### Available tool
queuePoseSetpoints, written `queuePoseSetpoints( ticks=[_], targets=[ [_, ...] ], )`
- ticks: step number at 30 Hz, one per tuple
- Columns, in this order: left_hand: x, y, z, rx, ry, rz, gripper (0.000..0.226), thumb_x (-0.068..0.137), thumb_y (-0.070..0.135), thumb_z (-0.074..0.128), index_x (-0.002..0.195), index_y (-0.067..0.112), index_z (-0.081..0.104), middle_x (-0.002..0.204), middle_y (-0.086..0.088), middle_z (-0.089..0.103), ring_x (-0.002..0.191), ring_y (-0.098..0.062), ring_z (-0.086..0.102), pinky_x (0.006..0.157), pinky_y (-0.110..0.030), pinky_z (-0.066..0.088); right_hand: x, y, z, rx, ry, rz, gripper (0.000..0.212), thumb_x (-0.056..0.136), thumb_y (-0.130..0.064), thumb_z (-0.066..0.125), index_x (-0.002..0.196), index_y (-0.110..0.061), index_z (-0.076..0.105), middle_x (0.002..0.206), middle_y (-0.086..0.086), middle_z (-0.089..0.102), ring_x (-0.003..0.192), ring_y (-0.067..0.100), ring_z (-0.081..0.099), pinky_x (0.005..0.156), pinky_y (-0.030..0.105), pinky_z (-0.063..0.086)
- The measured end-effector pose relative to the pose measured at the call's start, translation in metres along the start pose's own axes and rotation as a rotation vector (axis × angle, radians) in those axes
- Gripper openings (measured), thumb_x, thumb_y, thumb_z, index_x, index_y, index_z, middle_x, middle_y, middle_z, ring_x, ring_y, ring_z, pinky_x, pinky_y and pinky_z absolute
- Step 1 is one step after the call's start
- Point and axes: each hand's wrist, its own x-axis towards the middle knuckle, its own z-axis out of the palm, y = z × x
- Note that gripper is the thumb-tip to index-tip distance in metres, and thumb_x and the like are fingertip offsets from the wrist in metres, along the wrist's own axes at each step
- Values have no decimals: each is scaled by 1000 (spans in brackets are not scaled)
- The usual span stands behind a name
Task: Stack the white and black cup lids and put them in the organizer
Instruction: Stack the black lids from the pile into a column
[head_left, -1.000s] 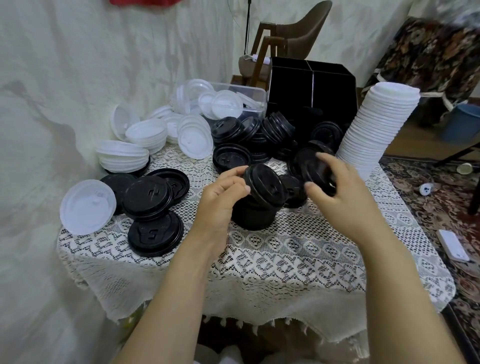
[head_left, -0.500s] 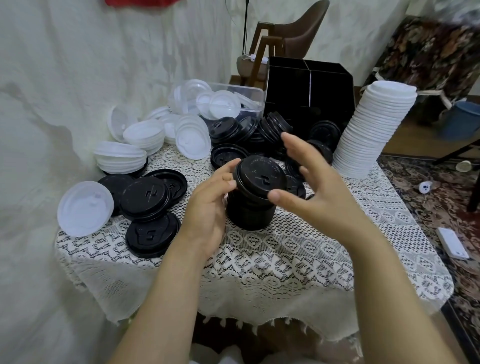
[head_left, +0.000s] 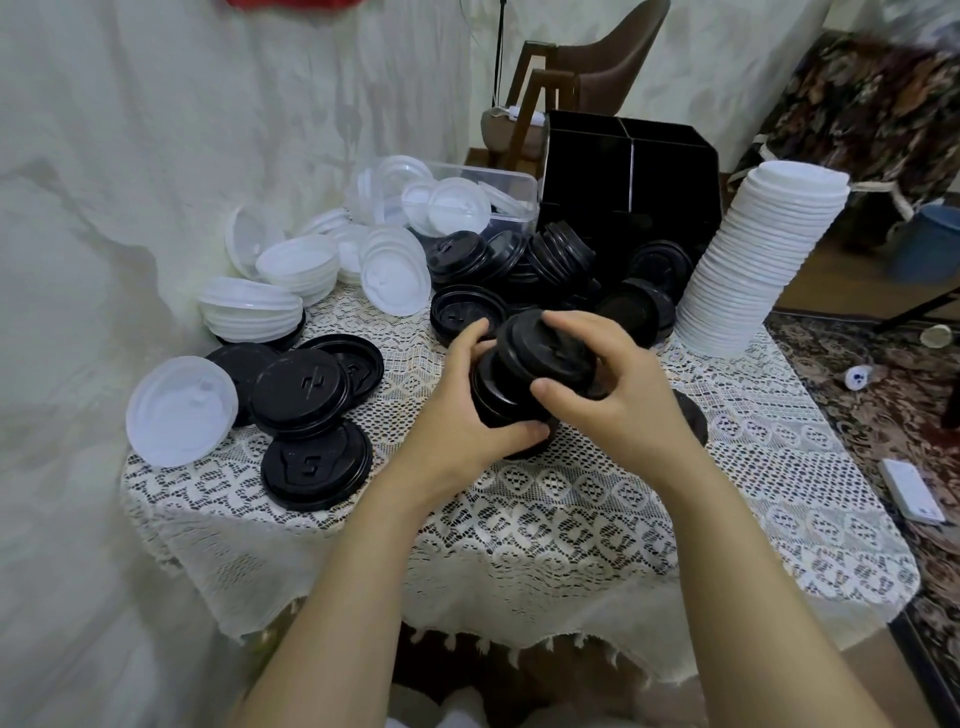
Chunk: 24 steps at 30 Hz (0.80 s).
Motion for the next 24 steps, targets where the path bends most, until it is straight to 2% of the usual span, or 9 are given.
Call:
queuePoseSetpoints(
  ticks=[2, 6, 10, 12, 14, 15, 18, 20, 24],
  targets=[
    [1, 0, 1, 63, 18, -2, 106, 72, 18, 84, 149, 39, 14, 134, 21, 42, 114, 6, 49, 85, -4, 41, 0, 1, 4, -33, -69, 22, 56, 80, -14, 78, 131, -23, 59, 134, -11, 50, 125, -3, 45, 109, 22, 37],
    [1, -2, 0, 101, 13, 1, 108, 74, 17, 81, 150, 39, 7, 133, 24, 42, 114, 4, 49, 81, -5, 43, 0, 1, 8, -75, -133, 43, 58, 80, -14, 78, 133, -22, 58, 134, -14, 49, 125, -5, 43, 109, 17, 33],
    [2, -3, -1, 123, 19, 17, 106, 75, 14, 79, 150, 37, 7, 130, 24, 41, 107, 14, 46, 78, 2, 40, -1, 1, 10, -104, -169, 60, 61, 80, -19, 78, 137, -23, 55, 139, -12, 45, 130, 0, 40, 113, 21, 32],
    [3, -4, -1, 153, 19, 14, 106, 75, 16, 80, 151, 36, 8, 130, 23, 41, 107, 12, 47, 78, 3, 39, 0, -1, 10, -115, -181, 67, 62, 80, -19, 78, 138, -23, 54, 140, -12, 44, 131, -1, 38, 114, 23, 31],
    [3, -6, -1, 182, 9, 15, 105, 76, 17, 80, 151, 35, 9, 135, 19, 40, 115, 4, 48, 84, 1, 38, 1, -2, 10, -145, -187, 71, 63, 81, -20, 78, 138, -24, 54, 141, -12, 43, 131, 0, 38, 113, 22, 30],
    [2, -6, 0, 194, 5, 22, 105, 76, 17, 79, 152, 35, 9, 140, 17, 37, 124, -1, 44, 93, -5, 38, 1, -2, 10, -171, -189, 69, 63, 81, -21, 78, 139, -25, 53, 142, -13, 43, 131, 1, 38, 112, 21, 30],
    [-2, -2, 3, 336, 16, 158, 96, 79, 14, 71, 153, 30, 10, 158, 10, 13, 146, -6, 14, 118, -32, 23, 3, -3, 11, -228, -197, 59, 65, 80, -21, 78, 139, -26, 53, 143, -14, 41, 130, -1, 38, 108, 15, 27],
    [-4, 0, 6, 504, 30, 291, 88, 78, 20, 63, 153, 23, 16, 160, 9, 10, 147, -4, 2, 121, -33, 11, 4, -4, 11, -229, -203, 45, 64, 79, -19, 79, 138, -25, 54, 143, -14, 43, 130, 1, 40, 107, 15, 29],
    [-2, -2, 13, 697, 58, 328, 87, 84, 23, 66, 153, 17, 15, 159, 6, 15, 146, -6, 3, 120, -25, 6, 4, -3, 11, -173, -192, 35, 63, 75, -18, 82, 134, -26, 59, 138, -16, 50, 128, 0, 44, 110, 23, 35]
  ],
)
